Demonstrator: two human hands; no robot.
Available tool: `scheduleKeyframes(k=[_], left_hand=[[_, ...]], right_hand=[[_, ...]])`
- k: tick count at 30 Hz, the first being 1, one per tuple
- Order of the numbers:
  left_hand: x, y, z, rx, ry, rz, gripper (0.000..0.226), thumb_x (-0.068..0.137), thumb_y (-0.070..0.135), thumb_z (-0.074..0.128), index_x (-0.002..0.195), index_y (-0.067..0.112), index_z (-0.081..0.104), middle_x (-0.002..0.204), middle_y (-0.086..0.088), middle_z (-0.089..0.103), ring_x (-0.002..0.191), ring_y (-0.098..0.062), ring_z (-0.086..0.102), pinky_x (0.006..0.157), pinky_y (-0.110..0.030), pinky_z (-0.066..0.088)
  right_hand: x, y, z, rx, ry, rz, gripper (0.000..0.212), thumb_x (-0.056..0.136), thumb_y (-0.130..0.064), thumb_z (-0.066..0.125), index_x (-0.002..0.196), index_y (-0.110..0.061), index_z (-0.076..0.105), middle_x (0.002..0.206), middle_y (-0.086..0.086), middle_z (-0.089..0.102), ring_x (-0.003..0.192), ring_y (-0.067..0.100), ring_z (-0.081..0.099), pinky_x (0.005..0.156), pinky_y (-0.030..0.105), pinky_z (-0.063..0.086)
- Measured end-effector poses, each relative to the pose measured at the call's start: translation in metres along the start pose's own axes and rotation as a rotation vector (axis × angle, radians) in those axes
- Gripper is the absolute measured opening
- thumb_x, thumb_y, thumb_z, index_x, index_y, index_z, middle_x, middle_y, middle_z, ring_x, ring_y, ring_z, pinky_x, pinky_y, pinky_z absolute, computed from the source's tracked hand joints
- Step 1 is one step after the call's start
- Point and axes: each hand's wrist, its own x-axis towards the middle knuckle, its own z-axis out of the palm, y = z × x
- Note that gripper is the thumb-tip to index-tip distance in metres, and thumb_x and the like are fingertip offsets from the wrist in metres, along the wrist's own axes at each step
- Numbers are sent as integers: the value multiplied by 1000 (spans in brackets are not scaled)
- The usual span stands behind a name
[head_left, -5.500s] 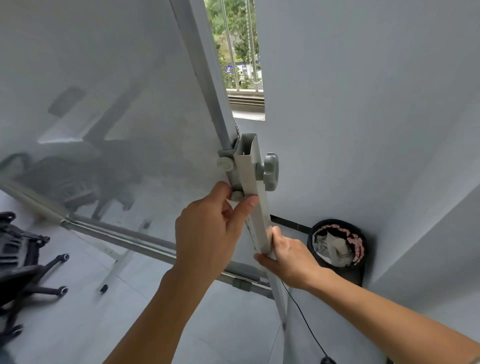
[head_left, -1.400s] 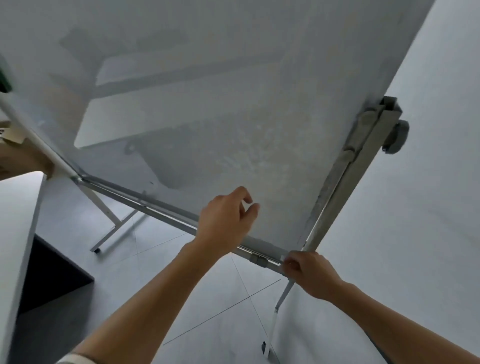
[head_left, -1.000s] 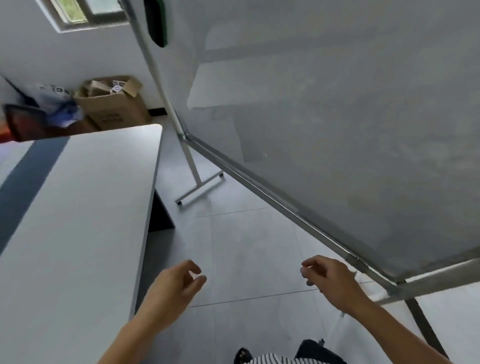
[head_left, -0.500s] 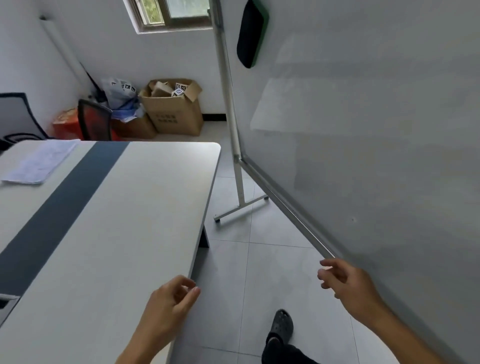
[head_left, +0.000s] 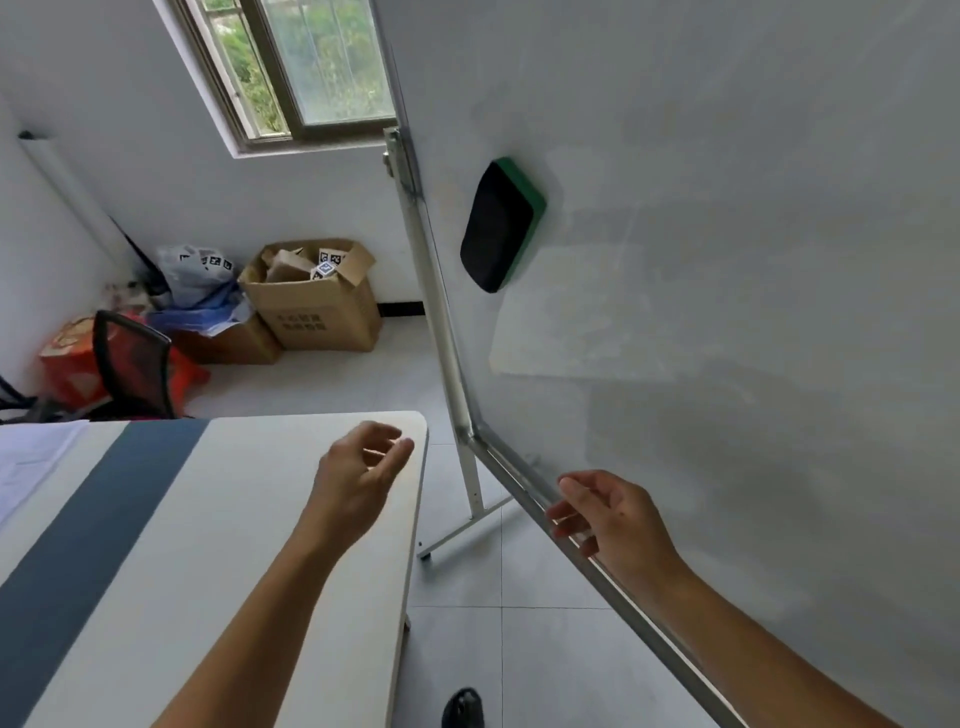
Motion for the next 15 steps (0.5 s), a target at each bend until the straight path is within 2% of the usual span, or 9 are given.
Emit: scheduleKeyframes(k=[5, 7, 9, 10, 12, 15], left_hand=[[143, 5, -5, -167, 49, 75, 40, 95, 35, 50, 124, 7, 52, 119, -13, 59, 112, -30, 57, 94, -50, 50], [200, 17, -2, -203, 32, 116, 49, 97, 38, 43, 136, 8, 41, 137, -17, 50, 125, -30, 49, 104, -41, 40], [247, 29, 6, -219, 13, 144, 55, 99, 41, 34, 145, 10, 29, 151, -15, 36, 137, -26, 36, 107, -28, 26], [265, 35, 12, -224, 8, 152, 59, 99, 44, 30, 147, 10, 25, 154, -14, 31, 141, -27, 30, 109, -26, 21], [288, 44, 26, -189, 21, 155, 63, 99, 47, 24, 149, 9, 17, 157, -15, 24, 145, -30, 20, 116, -34, 15], [305, 44, 40, -103, 24, 161, 65, 99, 47, 25, 151, 10, 10, 158, -17, 20, 146, -31, 14, 117, -41, 12]], right_hand=[[45, -10, 29, -16, 50, 24, 11, 93, -23, 58, 96, -17, 66, 76, 2, 75, 66, 17, 71, 52, 25, 47], [62, -14, 41, -31, 79, 43, 12, 93, -26, 58, 97, -19, 66, 79, 2, 76, 69, 16, 71, 56, 28, 48], [78, -17, 52, -12, 109, 71, 12, 92, -27, 59, 97, -19, 66, 79, 3, 75, 68, 16, 70, 63, 39, 51], [85, -18, 55, 4, 126, 82, 12, 92, -28, 60, 97, -19, 66, 79, 4, 75, 68, 16, 69, 68, 45, 53], [97, -17, 59, 30, 163, 108, 11, 91, -29, 61, 96, -20, 66, 79, 5, 75, 70, 18, 69, 74, 49, 53], [109, -13, 60, 73, 222, 167, 9, 90, -30, 62, 92, -22, 66, 77, 3, 74, 69, 17, 68, 71, 45, 49]])
